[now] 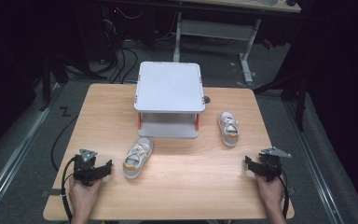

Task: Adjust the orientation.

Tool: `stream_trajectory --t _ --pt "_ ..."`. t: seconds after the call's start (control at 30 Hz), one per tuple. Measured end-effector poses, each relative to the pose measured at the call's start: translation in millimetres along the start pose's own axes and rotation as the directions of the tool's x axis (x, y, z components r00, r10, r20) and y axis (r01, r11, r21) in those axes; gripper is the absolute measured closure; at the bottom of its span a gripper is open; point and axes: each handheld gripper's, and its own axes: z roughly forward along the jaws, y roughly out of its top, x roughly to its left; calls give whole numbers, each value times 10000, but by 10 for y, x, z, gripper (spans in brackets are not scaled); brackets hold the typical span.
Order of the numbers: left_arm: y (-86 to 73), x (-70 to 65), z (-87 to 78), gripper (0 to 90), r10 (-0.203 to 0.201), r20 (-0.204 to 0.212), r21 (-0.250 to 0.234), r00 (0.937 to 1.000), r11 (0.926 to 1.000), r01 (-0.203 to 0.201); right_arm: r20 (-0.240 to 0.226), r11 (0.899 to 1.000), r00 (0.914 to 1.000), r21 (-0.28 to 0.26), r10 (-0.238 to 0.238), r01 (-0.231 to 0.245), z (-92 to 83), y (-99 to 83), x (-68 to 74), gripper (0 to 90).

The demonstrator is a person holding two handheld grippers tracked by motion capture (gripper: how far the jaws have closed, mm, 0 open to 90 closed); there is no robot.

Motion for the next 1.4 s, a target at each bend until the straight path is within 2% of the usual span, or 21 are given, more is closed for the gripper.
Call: stream_trajectory --t 0.73,0.83,0.93,1.07,1.37,1.4 --pt "1 -11 -2 246 2 66 -52 10000 10000 -1 10 10000 10000 6 2 -2 0 0 2 359" --pt "-1 -13 -6 269 57 110 -113 9999 9999 -56 4 10000 10000 4 -5 5 0 0 2 358" --pt "0 -14 -13 313 -112 44 -140 9999 9998 112 3 10000 10000 7 1 -1 0 1 2 358" --pt "19 -30 -22 352 -92 -106 32 9999 10000 92 -1 10000 10000 2 -26 26 1 1 1 357" --pt "65 -46 -91 403 -291 311 81 9991 9995 289 -6 10000 10000 3 -28 28 1 1 1 356" --pt "81 -44 -122 407 -286 466 113 9985 9995 282 -5 10000 10000 3 -29 29 1 1 1 355"
